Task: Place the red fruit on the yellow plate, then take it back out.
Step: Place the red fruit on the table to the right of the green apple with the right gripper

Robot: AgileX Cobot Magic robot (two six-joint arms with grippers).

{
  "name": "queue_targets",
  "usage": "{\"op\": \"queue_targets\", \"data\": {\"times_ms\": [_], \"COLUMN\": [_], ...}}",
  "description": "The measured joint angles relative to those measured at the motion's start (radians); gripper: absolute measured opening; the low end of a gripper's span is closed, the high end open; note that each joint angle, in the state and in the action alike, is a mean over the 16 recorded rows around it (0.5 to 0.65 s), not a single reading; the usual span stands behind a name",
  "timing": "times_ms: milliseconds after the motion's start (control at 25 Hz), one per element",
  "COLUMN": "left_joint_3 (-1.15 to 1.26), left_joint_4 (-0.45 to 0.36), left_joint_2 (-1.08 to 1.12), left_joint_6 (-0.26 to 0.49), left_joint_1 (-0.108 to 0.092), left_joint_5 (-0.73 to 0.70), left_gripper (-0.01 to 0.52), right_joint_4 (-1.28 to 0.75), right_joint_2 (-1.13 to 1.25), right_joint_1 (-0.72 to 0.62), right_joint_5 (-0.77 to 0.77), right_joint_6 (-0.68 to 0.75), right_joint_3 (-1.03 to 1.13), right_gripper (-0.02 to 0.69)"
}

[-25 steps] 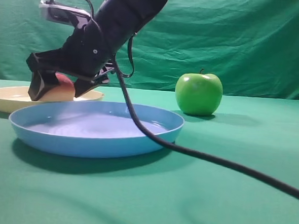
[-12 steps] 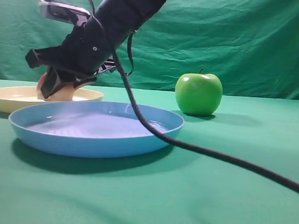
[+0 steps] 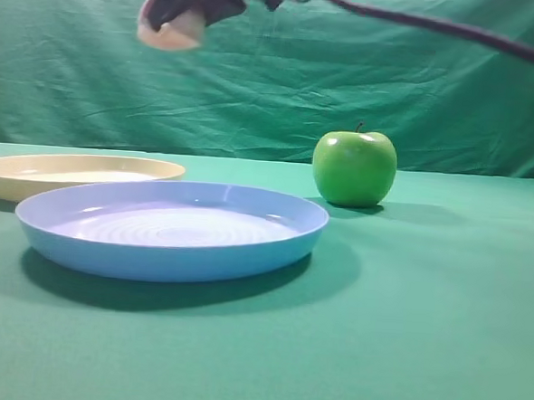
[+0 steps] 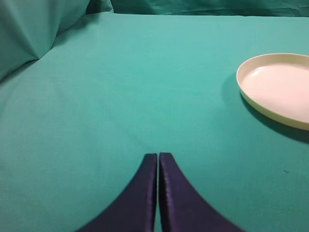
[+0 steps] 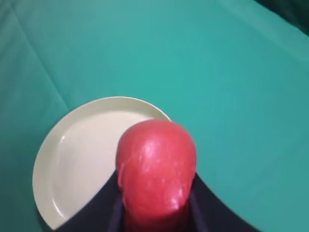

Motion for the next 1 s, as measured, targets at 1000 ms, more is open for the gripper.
{"op": "queue_targets", "data": {"times_ms": [1000], "left_joint_3": [0.000], "left_joint_4": [0.000], "left_joint_2": [0.000], "left_joint_6": [0.000], "left_joint_1": [0.000], "left_joint_5": [0.000], "left_gripper": [0.000], "right_joint_4": [-0.338], "right_joint_2": [-0.741], "right_joint_1": [-0.173], "right_joint_5": [-0.237], "right_joint_6": [0.411], "right_joint_3": [1.073], "right_gripper": [0.186]}}
